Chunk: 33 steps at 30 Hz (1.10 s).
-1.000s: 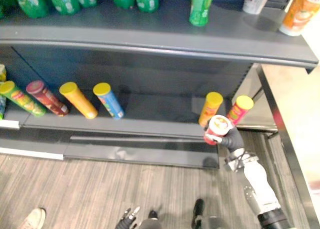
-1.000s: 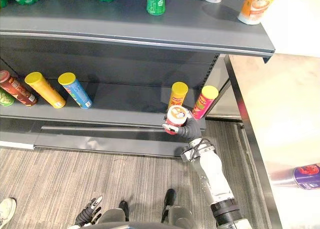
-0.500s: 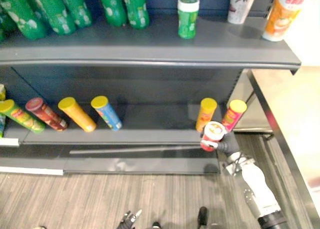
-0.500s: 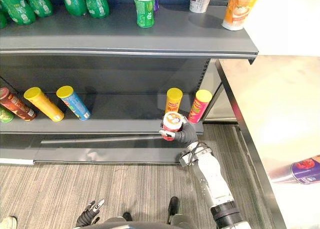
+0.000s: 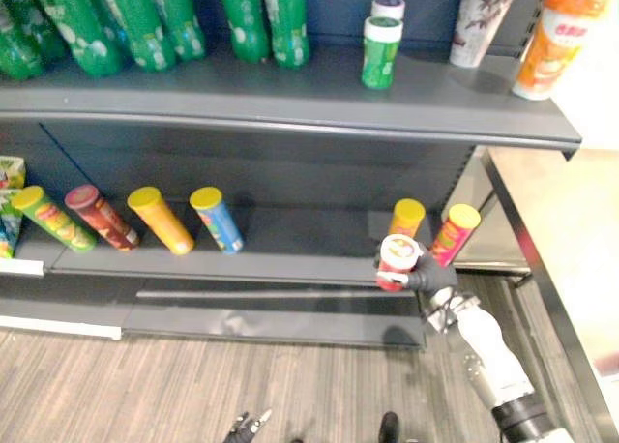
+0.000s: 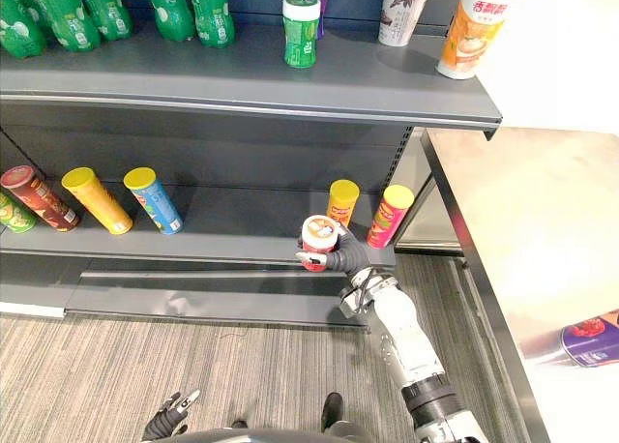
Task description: Put the gum and the chips on the shelf.
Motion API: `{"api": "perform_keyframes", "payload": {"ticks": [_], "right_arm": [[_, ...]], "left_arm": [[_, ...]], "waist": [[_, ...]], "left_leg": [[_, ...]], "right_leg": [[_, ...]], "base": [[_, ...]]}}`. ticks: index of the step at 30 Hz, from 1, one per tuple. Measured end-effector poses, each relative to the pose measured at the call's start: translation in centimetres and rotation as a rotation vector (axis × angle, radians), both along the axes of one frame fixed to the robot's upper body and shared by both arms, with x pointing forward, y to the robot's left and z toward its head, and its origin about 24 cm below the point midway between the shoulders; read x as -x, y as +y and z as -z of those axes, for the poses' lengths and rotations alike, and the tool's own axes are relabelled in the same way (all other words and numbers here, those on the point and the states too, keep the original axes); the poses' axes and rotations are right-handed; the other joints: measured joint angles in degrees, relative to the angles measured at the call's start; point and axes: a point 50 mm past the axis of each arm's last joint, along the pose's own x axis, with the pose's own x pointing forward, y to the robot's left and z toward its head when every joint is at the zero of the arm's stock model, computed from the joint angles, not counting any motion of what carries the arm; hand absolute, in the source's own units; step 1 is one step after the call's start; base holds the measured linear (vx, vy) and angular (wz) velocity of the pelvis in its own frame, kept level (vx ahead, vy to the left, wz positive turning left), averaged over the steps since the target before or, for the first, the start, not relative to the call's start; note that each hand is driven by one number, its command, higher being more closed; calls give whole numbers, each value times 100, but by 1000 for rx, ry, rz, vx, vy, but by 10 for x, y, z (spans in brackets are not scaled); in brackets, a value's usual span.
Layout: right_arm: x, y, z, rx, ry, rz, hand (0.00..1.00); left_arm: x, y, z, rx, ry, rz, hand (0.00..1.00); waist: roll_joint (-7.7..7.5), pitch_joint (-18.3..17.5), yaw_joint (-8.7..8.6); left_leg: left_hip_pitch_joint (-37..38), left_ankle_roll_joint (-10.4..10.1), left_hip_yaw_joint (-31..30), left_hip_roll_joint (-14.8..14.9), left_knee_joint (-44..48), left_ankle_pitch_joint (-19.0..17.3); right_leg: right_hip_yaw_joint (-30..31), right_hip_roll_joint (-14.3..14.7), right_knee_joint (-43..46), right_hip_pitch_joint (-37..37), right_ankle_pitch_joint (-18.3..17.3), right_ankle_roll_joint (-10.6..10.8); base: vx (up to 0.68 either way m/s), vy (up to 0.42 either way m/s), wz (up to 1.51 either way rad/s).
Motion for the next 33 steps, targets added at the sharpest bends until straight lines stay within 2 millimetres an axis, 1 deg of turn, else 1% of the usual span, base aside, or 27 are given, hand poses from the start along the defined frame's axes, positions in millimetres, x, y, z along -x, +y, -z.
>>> {"api": "perform_keyframes", "payload": {"ticks": [5, 8, 9, 11, 12, 17, 19, 20, 23, 24, 26, 27, 28, 29, 30, 33], "right_arm": [[-11, -4, 5, 83, 11, 13, 100], [-18, -3, 4, 130, -1, -2, 100], [-20, -2, 2, 135, -4, -11, 100], [-24, 0, -3, 136, -23, -23, 100], [-25, 0, -5, 136, -30, -26, 100], [-36, 23, -21, 155, -87, -113, 100], [-41, 37, -32, 164, -115, -166, 100], [-41, 41, -35, 167, -123, -179, 100], [-38, 61, -56, 174, -196, -261, 100], [-37, 67, -64, 178, -220, -288, 100], [-38, 80, -88, 187, -299, -339, 100], [-39, 83, -96, 183, -321, -350, 100], [-40, 87, -109, 178, -354, -354, 100], [-41, 89, -115, 177, -372, -353, 100], [-41, 92, -125, 171, -396, -358, 100], [-42, 95, -141, 161, -429, -339, 100]], "left_arm": [[-1, -1, 0, -7, -4, -1, 0], [-1, -2, 0, -19, -9, 13, 0], [0, -2, 0, -16, -7, 7, 0], [0, -3, 0, -15, -6, -4, 0], [0, -3, 0, -15, -7, -5, 0], [5, -2, 1, -22, 4, -12, 0], [5, -2, 1, -22, 3, -30, 0], [5, -2, 1, -21, 3, -35, 0], [6, 0, 1, -24, 3, -51, 0], [6, 0, 1, -24, 3, -53, 0], [7, -1, 1, -25, 5, -55, 0], [7, -1, 1, -25, 6, -56, 0], [7, -1, 1, -25, 6, -58, 0], [7, -1, 1, -26, 6, -59, 0], [7, 0, 1, -28, 7, -62, 0], [8, 0, 1, -38, 12, -74, 0]], "waist": [[44, 26, 5], [54, 29, 23], [67, 36, 76], [87, 46, 128], [88, 45, 116], [87, 45, 196], [87, 45, 225], [86, 46, 226], [69, 55, 304], [67, 55, 321], [50, 54, 346], [42, 51, 349], [31, 48, 360], [28, 48, 363], [22, 46, 363], [1, 32, 366]], "left_leg": [[-38, 18, -198, -22, 4, 38], [-112, 29, -359, -45, 1, 87], [-111, 34, -367, -55, 5, 90], [-152, 49, -435, -83, 9, 109], [-185, 55, -481, -95, 12, 116], [-204, 68, -542, -108, 3, 149], [-208, 66, -587, -109, 3, 167], [-208, 65, -609, -109, 3, 172], [-214, 63, -638, -105, 5, 182], [-227, 63, -643, -105, 11, 182], [-249, 66, -663, -104, 30, 184], [-259, 66, -669, -101, 43, 184], [-270, 66, -673, -96, 63, 183], [-274, 66, -673, -95, 71, 183], [-279, 66, -672, -92, 85, 183], [-280, 66, -667, -78, 95, 183]], "right_leg": [[-213, -40, -6, 74, -7, 4], [-366, -76, -8, 79, -9, 6], [-372, -86, -8, 86, -9, 6], [-436, -117, -8, 87, -8, 7], [-478, -131, -9, 86, -9, 7], [-543, -151, -9, 90, -7, 8], [-581, -153, -9, 101, -7, 8], [-602, -155, -9, 107, -7, 8], [-630, -153, -11, 124, -5, 5], [-632, -154, -11, 125, -5, 5], [-636, -153, -11, 125, -4, 3], [-640, -151, -11, 125, -3, 2], [-641, -147, -11, 125, -2, 1], [-640, -146, -11, 125, -2, 0], [-637, -143, -11, 126, -1, -1], [-628, -128, -11, 128, 2, -6]], "base": [[-1, -1, 19], [-4, -1, 29], [-6, 5, 4], [-11, 9, 15], [-9, 14, 25], [4, 7, 8], [13, 0, 9], [19, 3, 13], [9, 2, 5], [0, 0, 0], [-6, 1, 5], [-2, -2, 4], [0, 0, 0], [0, 0, 0], [0, 0, 0], [0, 0, 0]]}}
